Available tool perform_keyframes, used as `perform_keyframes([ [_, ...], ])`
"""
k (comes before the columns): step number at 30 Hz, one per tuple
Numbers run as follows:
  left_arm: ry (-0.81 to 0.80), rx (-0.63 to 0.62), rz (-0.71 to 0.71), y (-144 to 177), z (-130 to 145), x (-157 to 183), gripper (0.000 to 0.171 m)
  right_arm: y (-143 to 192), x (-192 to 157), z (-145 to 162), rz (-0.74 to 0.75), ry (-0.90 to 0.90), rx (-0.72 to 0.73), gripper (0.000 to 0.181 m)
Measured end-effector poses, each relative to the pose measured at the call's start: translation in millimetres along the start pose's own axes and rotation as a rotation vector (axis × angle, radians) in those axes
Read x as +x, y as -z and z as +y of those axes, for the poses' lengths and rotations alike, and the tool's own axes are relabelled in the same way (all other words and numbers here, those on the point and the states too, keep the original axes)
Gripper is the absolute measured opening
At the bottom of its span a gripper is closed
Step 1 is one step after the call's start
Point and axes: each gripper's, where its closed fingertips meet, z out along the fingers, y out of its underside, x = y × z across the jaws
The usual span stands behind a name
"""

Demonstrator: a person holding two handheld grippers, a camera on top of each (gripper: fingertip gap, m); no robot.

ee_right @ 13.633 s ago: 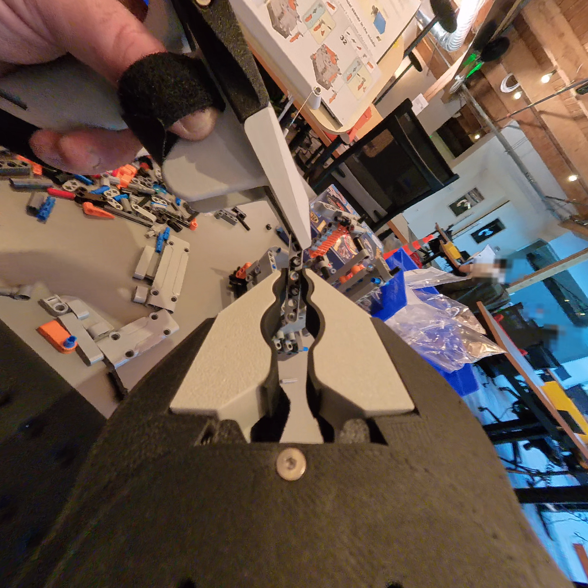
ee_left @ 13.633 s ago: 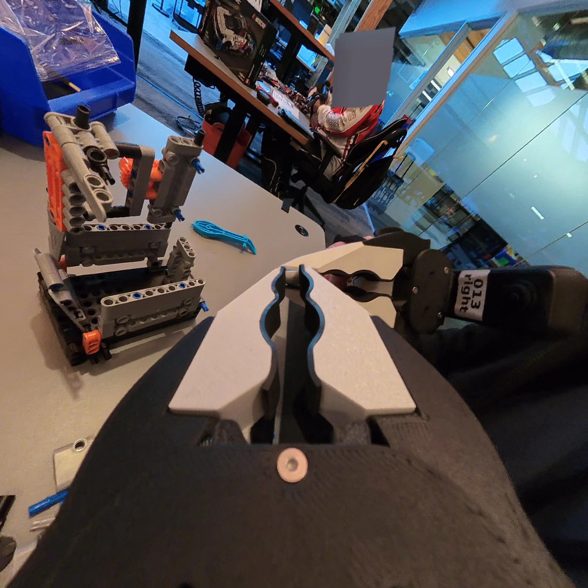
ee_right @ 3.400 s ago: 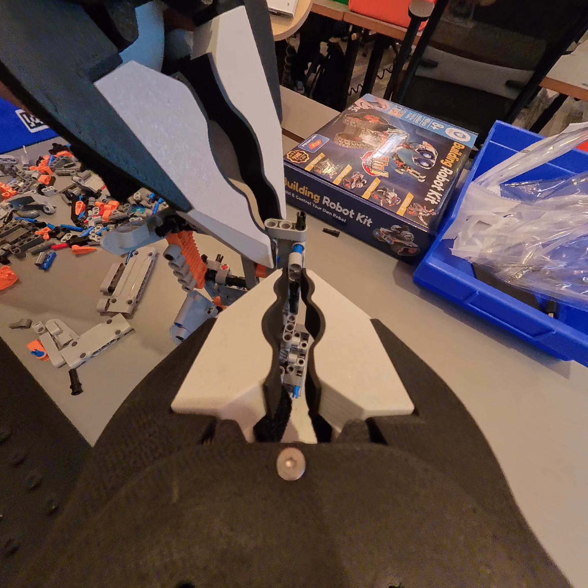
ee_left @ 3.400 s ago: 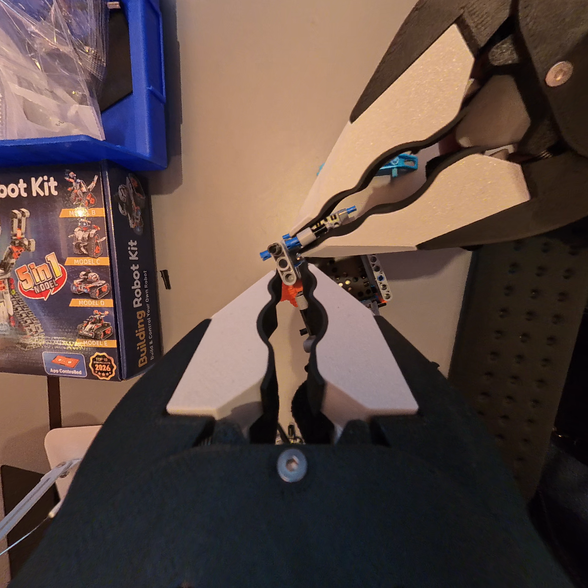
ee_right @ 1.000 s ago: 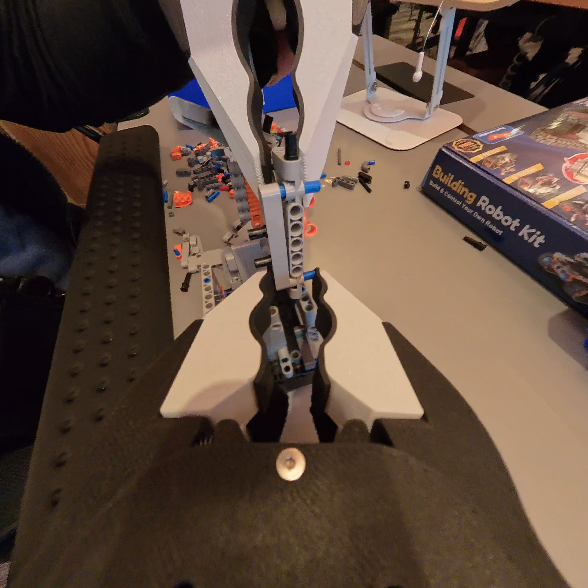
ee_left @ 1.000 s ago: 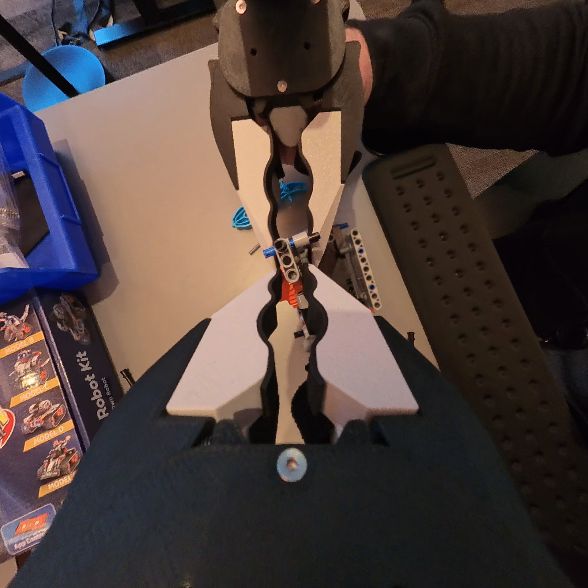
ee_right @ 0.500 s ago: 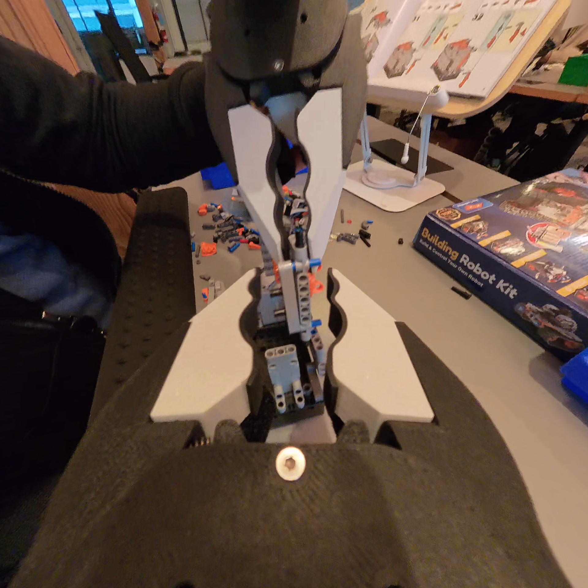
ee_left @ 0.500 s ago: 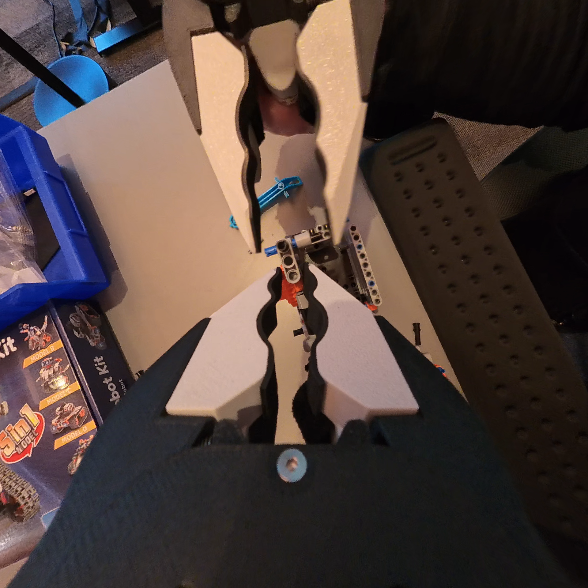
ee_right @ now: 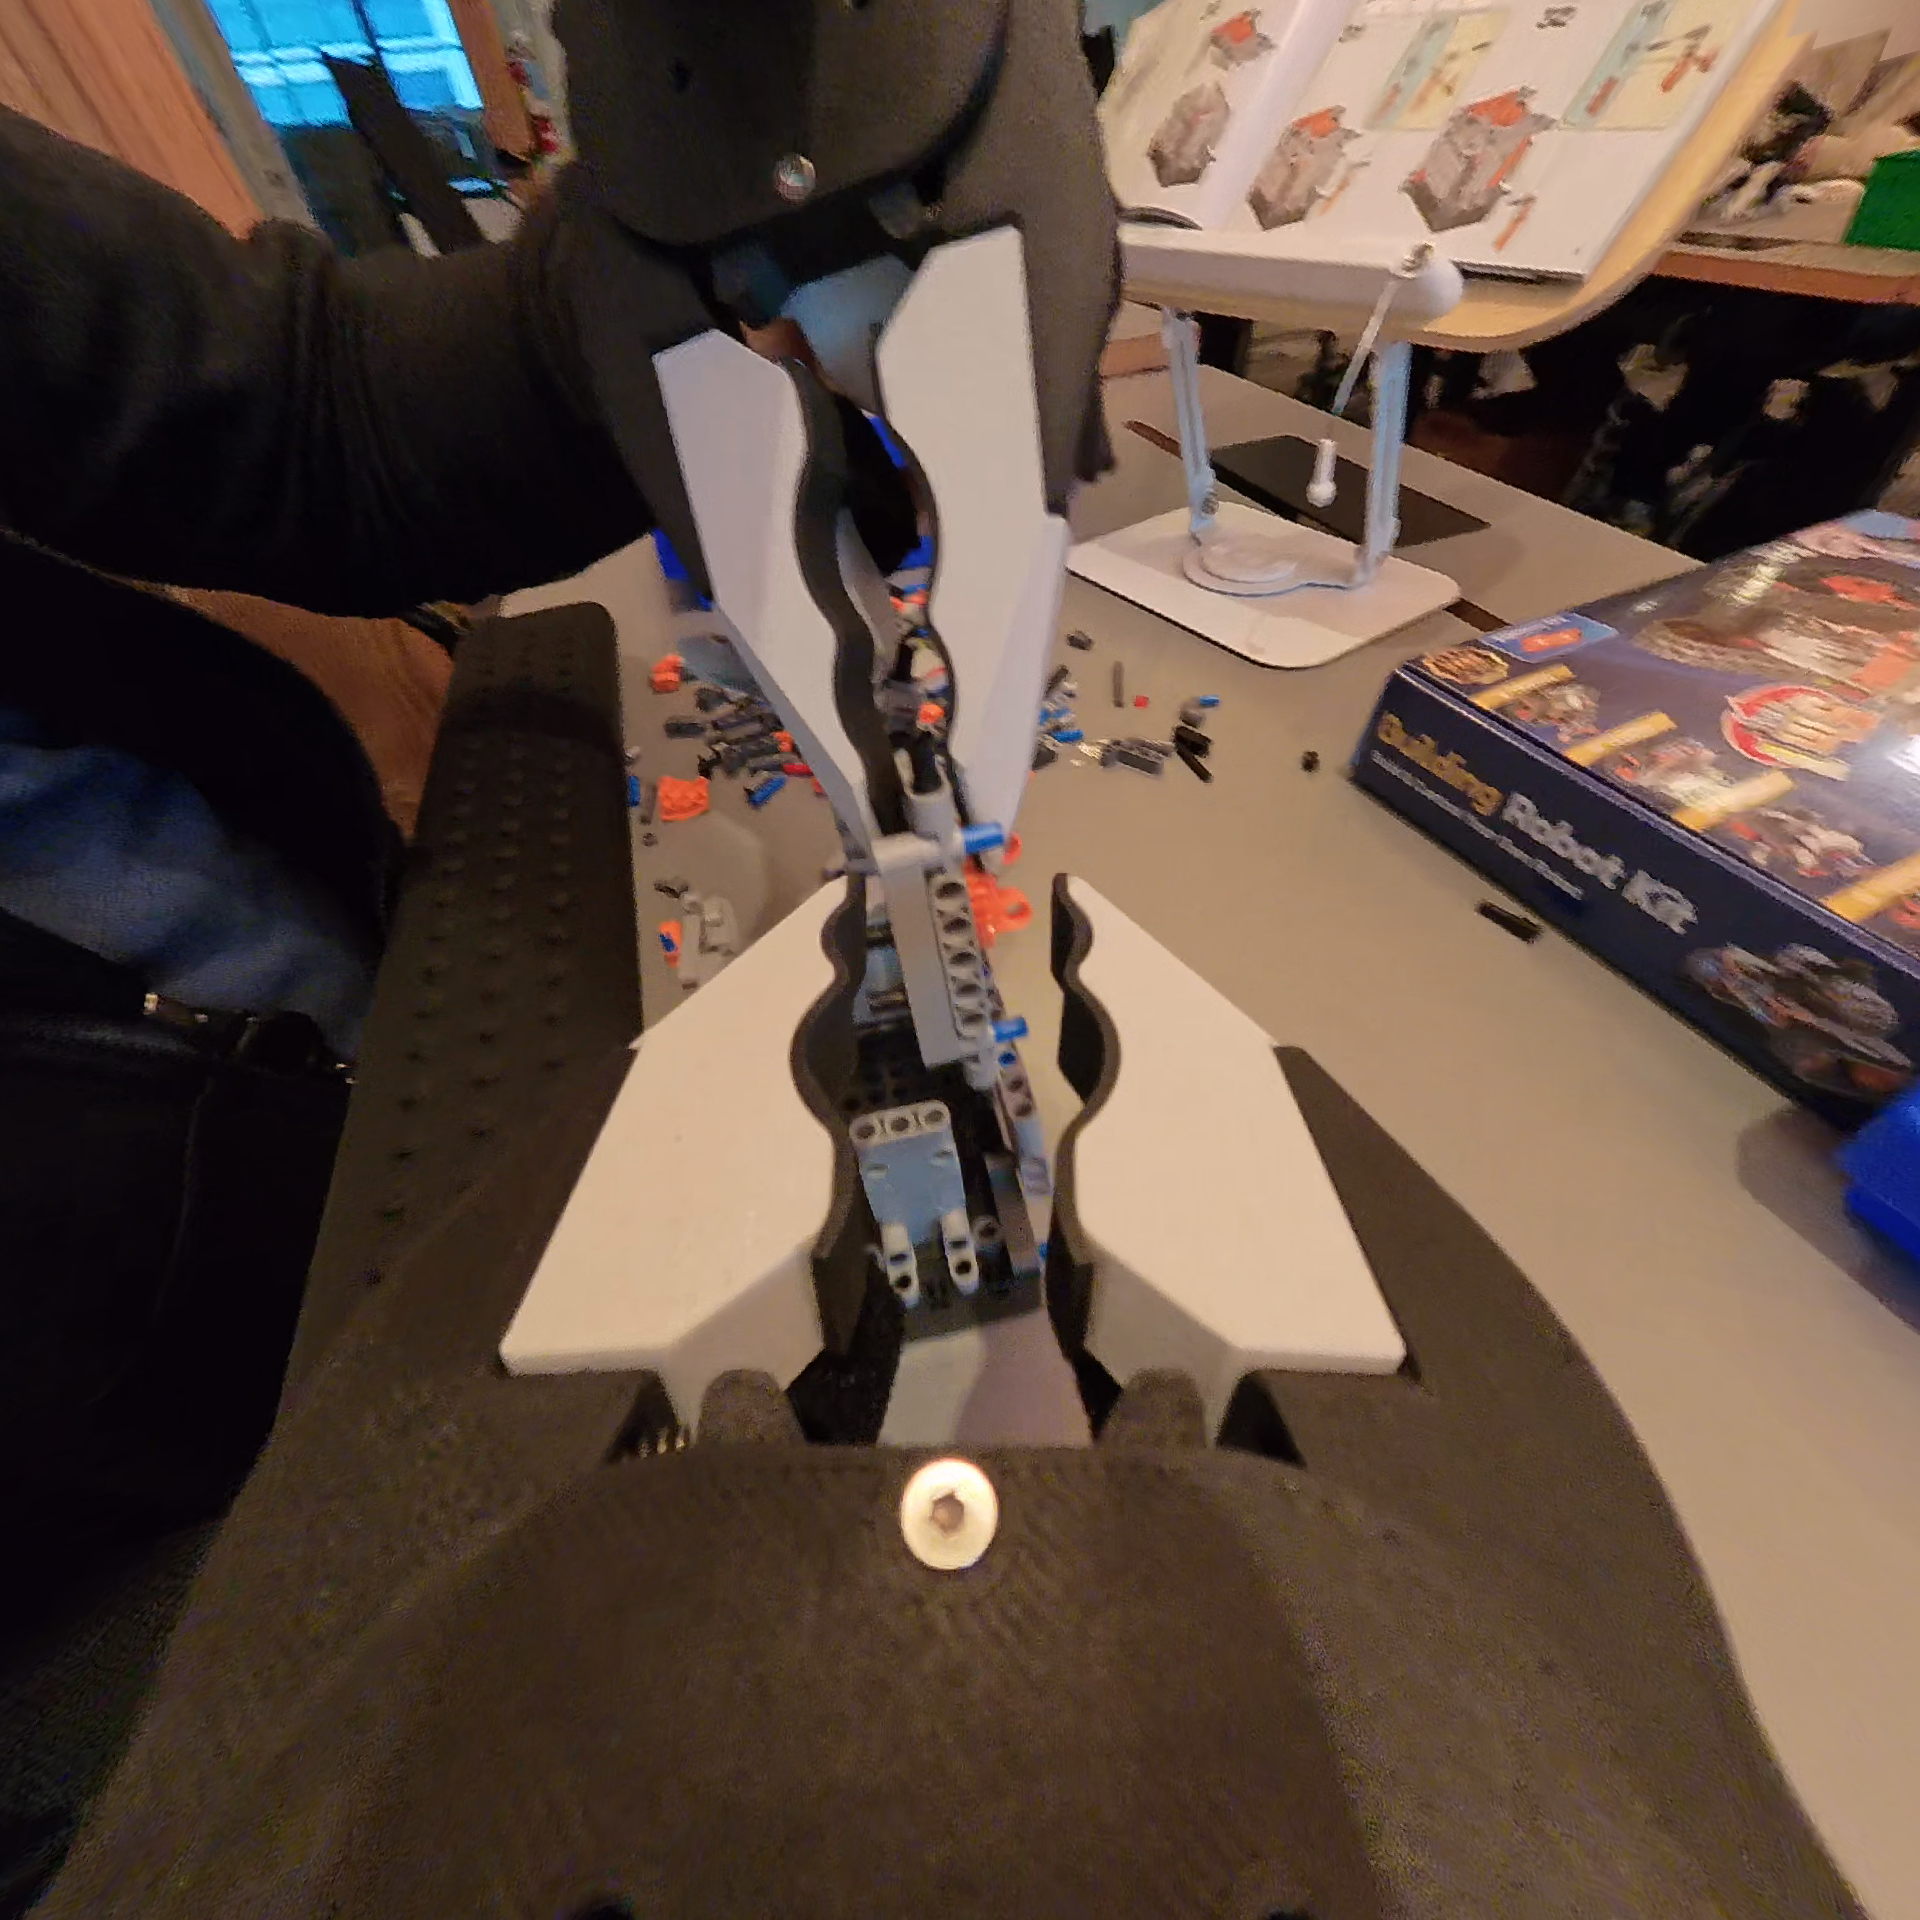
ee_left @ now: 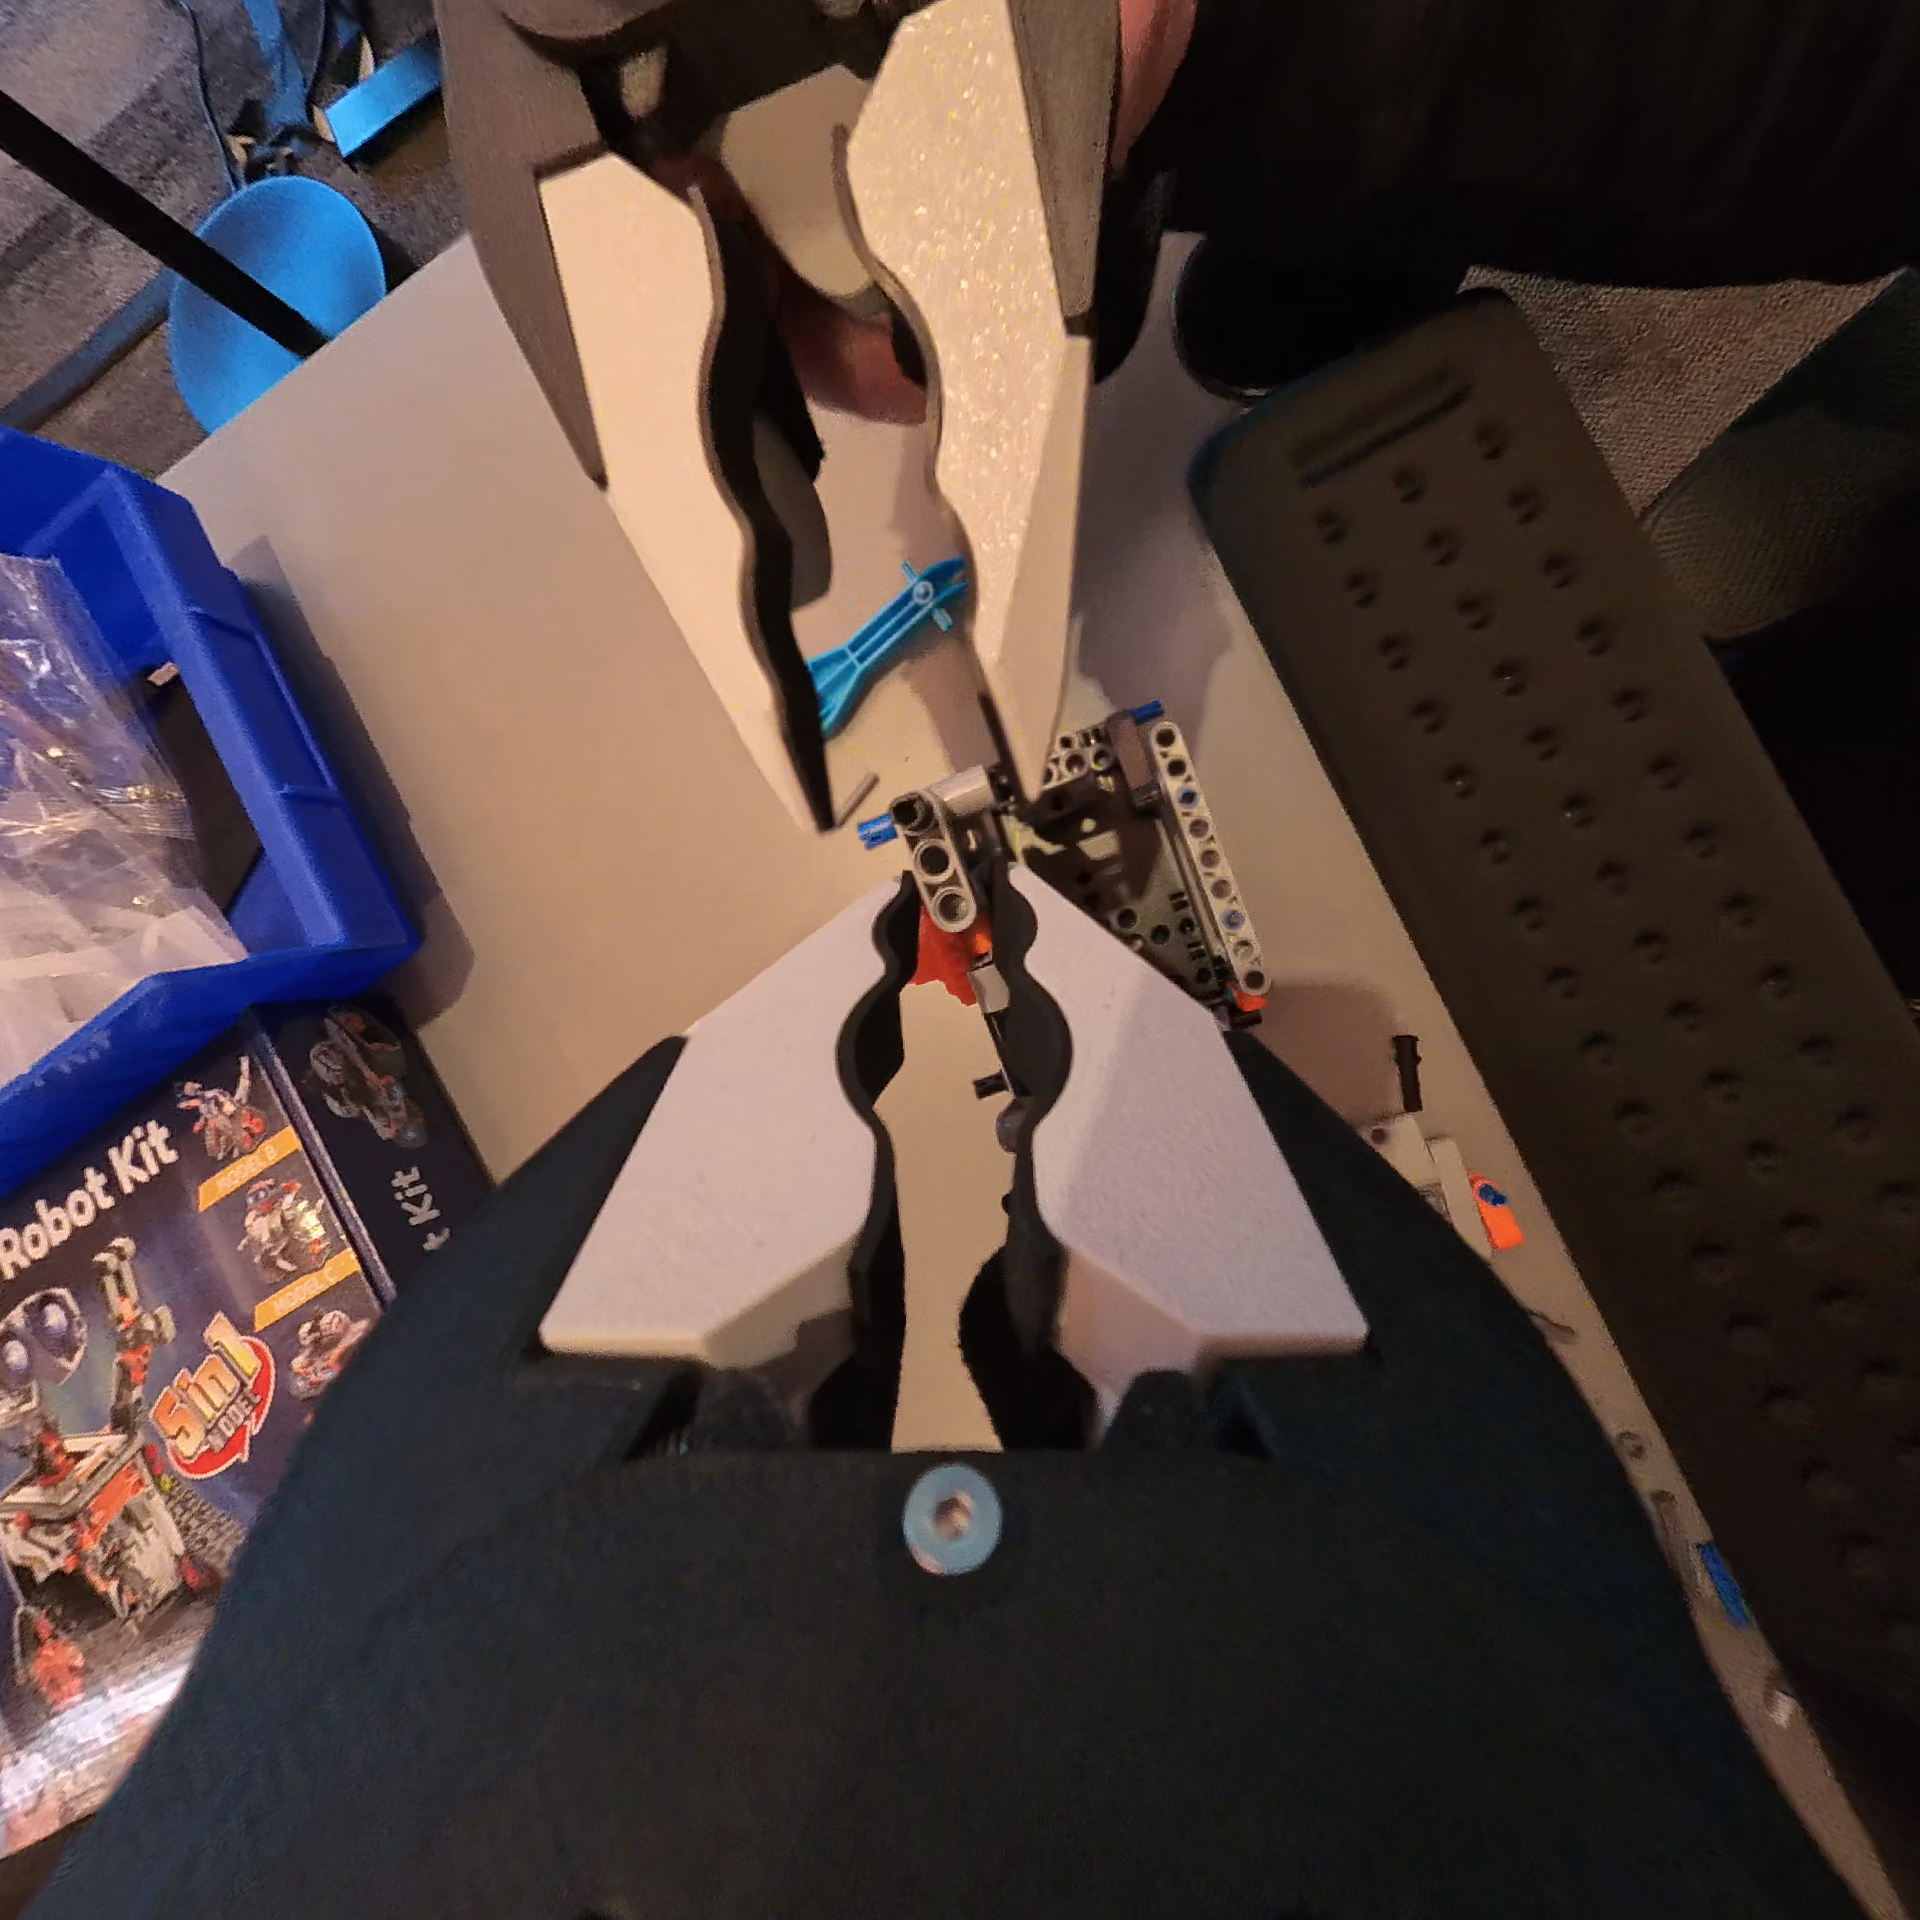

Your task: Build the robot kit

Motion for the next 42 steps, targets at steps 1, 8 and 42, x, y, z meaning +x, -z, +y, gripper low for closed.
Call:
perform_keyframes([
  [1,-0.004,-0.004,-0.008,0.1,0.4,-1.0,0.010,4.7,2.2,3.1,0.012,-0.015,-0.003,0.037],
  [8,-0.062,-0.092,-0.086,-0.7,3.2,-3.6,0.014,11.1,-6.5,39.3,0.040,-0.096,-0.114,0.047],
  [42,0.556,0.107,-0.159,-24.8,97.9,68.2,0.048,-43.6,-28.3,76.8,0.280,-0.305,-0.284,0.056],
])
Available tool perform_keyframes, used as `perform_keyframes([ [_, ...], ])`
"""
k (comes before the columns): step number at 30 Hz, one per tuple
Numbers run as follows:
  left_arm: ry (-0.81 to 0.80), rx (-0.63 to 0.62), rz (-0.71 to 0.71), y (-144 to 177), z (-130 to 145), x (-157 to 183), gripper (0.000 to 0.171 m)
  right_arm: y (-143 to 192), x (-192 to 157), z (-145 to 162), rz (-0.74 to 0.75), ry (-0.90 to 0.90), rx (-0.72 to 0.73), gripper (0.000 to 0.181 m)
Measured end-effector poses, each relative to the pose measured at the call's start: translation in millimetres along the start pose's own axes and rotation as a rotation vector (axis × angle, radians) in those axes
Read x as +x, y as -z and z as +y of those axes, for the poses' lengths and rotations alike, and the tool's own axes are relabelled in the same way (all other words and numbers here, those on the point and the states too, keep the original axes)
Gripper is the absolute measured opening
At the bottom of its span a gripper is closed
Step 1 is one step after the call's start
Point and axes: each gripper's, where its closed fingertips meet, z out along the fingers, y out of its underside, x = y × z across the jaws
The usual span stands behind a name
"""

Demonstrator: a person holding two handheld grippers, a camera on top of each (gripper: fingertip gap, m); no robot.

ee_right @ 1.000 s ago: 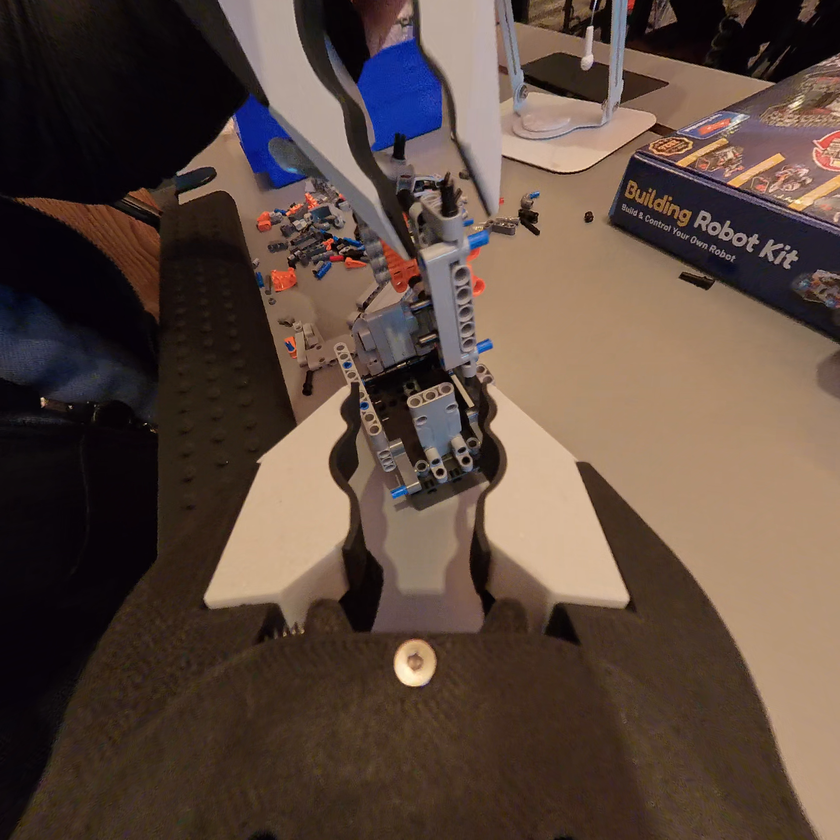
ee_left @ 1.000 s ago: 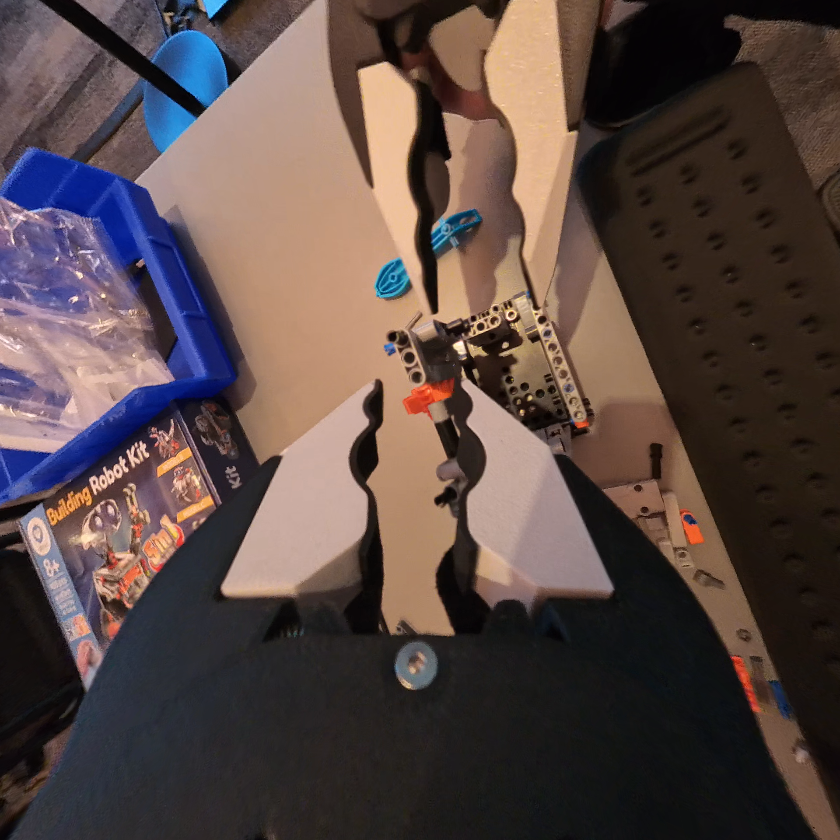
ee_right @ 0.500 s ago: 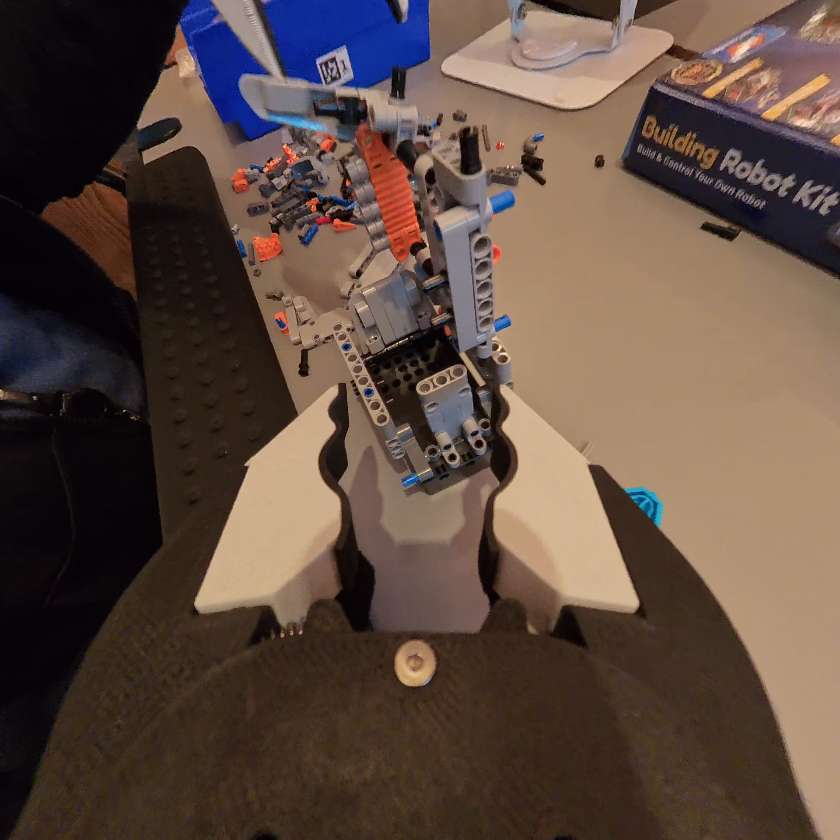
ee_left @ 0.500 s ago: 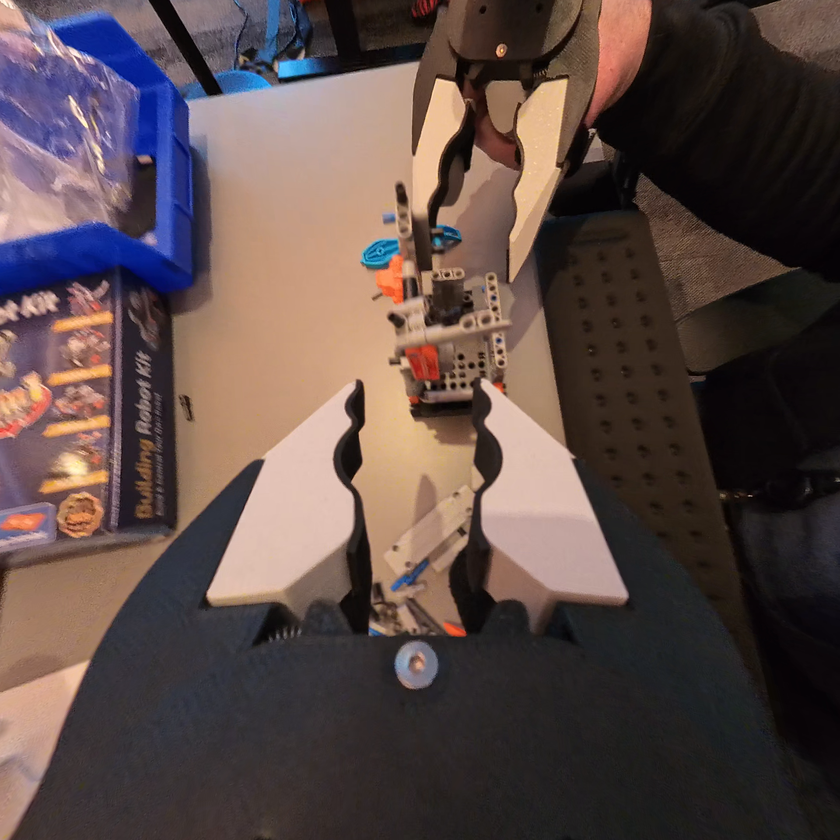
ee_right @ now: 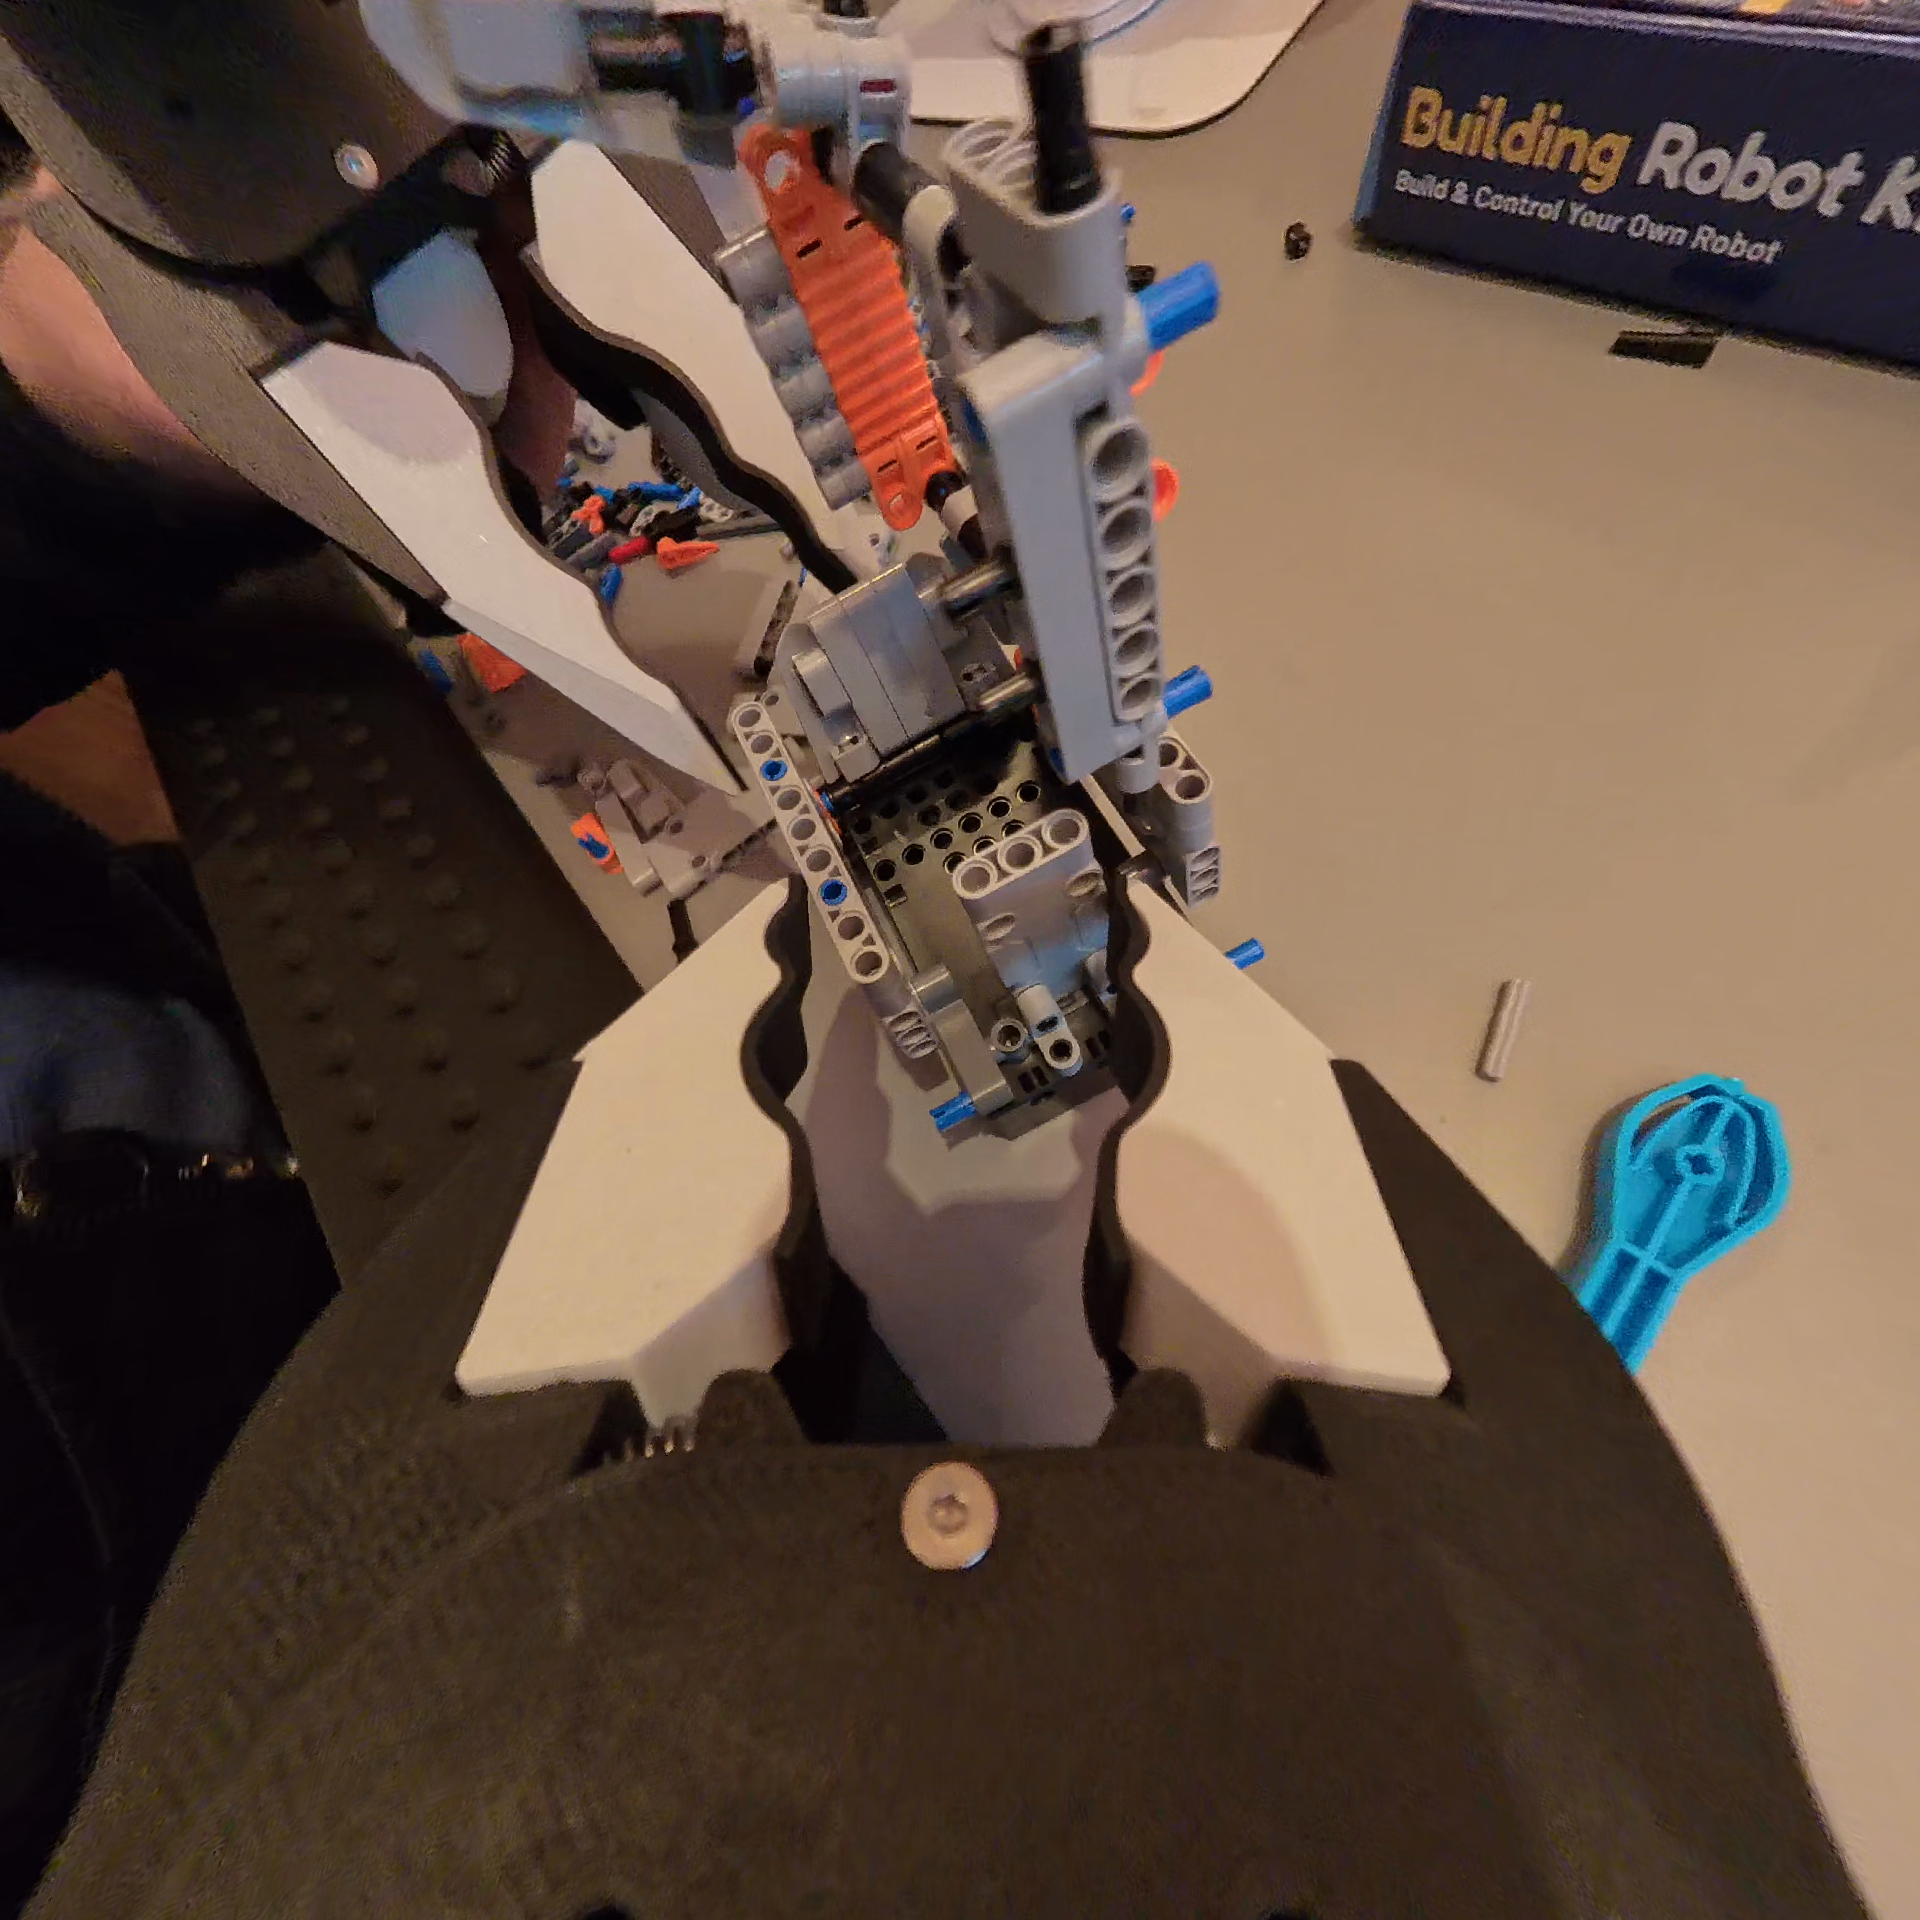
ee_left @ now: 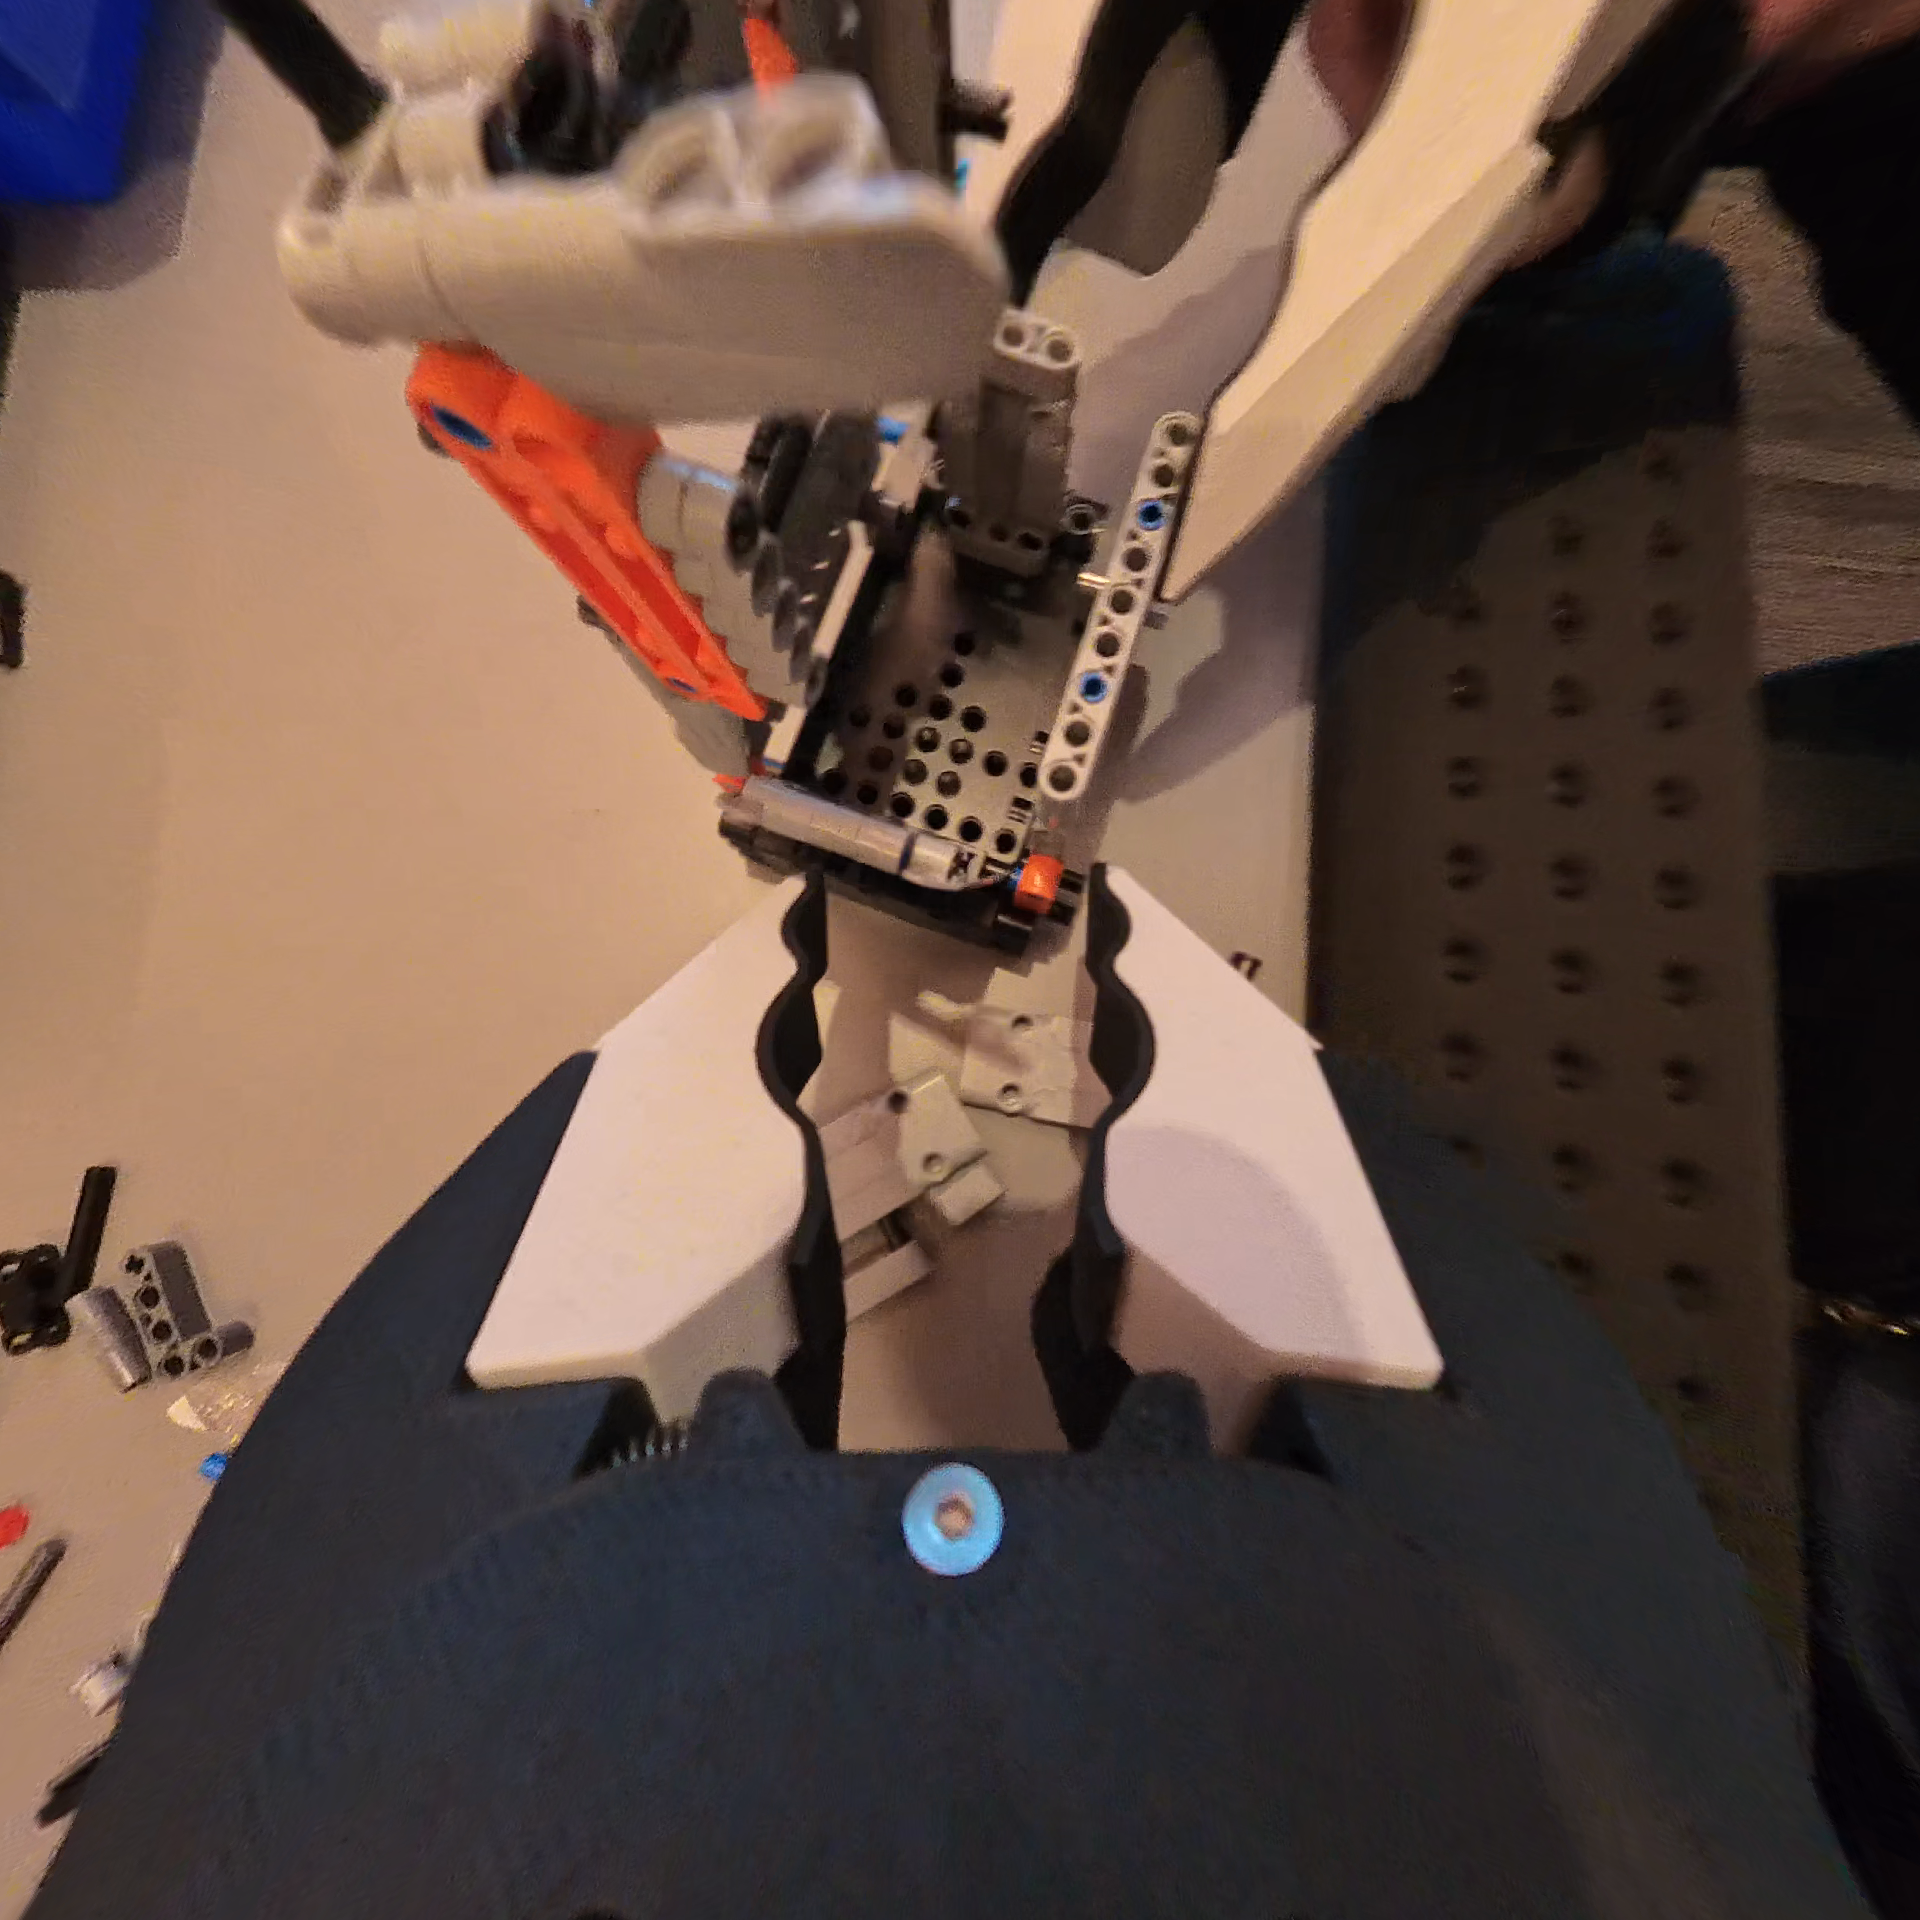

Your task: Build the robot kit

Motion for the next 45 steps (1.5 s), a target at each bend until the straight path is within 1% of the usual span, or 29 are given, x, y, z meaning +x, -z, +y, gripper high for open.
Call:
perform_keyframes([
  [2,0.019,0.024,0.007,1.1,-2.3,-7.3,0.048,-4.9,-3.6,-2.3,0.042,-0.034,0.015,0.056],
  [4,0.017,0.012,0.008,1.4,0.2,-16.8,0.053,-8.8,-4.4,-4.9,0.097,-0.072,0.040,0.056],
  [6,-0.014,0.005,0.004,4.1,2.1,-26.8,0.044,-11.5,-7.0,-6.9,0.132,-0.110,0.065,0.056],
  [7,-0.030,0.000,-0.034,6.2,3.5,-37.3,0.042,-13.7,-10.6,-7.8,0.132,-0.127,0.076,0.054],
  [8,-0.037,-0.003,-0.067,7.9,4.5,-47.1,0.033,-17.2,-16.3,-7.8,0.123,-0.128,0.077,0.055],
  [9,-0.043,0.002,-0.079,8.6,4.5,-53.2,0.030,-20.2,-19.7,-6.9,0.128,-0.123,0.070,0.054],
  [11,-0.022,0.006,-0.067,9.1,5.8,-57.6,0.034,-23.5,-27.2,-6.1,0.114,-0.102,0.058,0.055],
  [13,-0.022,0.006,-0.067,11.6,8.2,-58.3,0.039,-18.8,-31.6,-6.8,0.098,-0.088,0.061,0.056],
  [19,-0.017,0.135,-0.035,35.1,-10.6,-48.4,0.040,8.8,-21.8,-12.6,0.104,-0.047,0.102,0.054],
  [24,-0.035,0.131,-0.025,35.7,-13.8,-34.0,0.041,22.1,-15.3,-27.0,0.155,0.035,0.139,0.052],
  [28,-0.044,0.151,-0.015,30.7,-21.0,-23.1,0.041,16.5,-12.0,-42.7,0.204,0.128,0.164,0.048],
  [31,-0.071,0.150,-0.007,23.3,-24.8,-12.1,0.042,5.6,-7.4,-46.5,0.269,0.209,0.133,0.037],
  [33,-0.096,0.138,-0.016,17.3,-24.4,-7.5,0.041,-0.5,1.0,-43.2,0.331,0.236,0.088,0.034],
  [34,-0.103,0.132,-0.013,14.1,-23.7,-5.2,0.041,-2.6,0.5,-43.0,0.329,0.240,0.087,0.031],
  [35,-0.109,0.124,-0.017,11.3,-22.5,-4.6,0.041,-3.2,-1.7,-45.0,0.321,0.239,0.105,0.021],
  [36,-0.116,0.124,-0.023,9.7,-22.4,-4.8,0.041,-3.1,-1.4,-46.7,0.329,0.233,0.117,0.020],
  [38,-0.118,0.130,-0.021,8.6,-23.2,-3.8,0.041,-4.4,2.2,-43.8,0.356,0.234,0.097,0.018],
  [41,-0.126,0.123,-0.052,8.3,-22.6,-6.9,0.041,-4.5,3.1,-43.4,0.350,0.211,0.103,0.017],
  [43,-0.145,0.116,-0.080,7.7,-23.1,-6.5,0.042,-3.1,2.5,-45.1,0.338,0.202,0.103,0.018],
  [45,-0.197,0.122,-0.107,7.5,-27.2,-1.5,0.043,-2.8,1.7,-46.9,0.331,0.205,0.094,0.019],
])
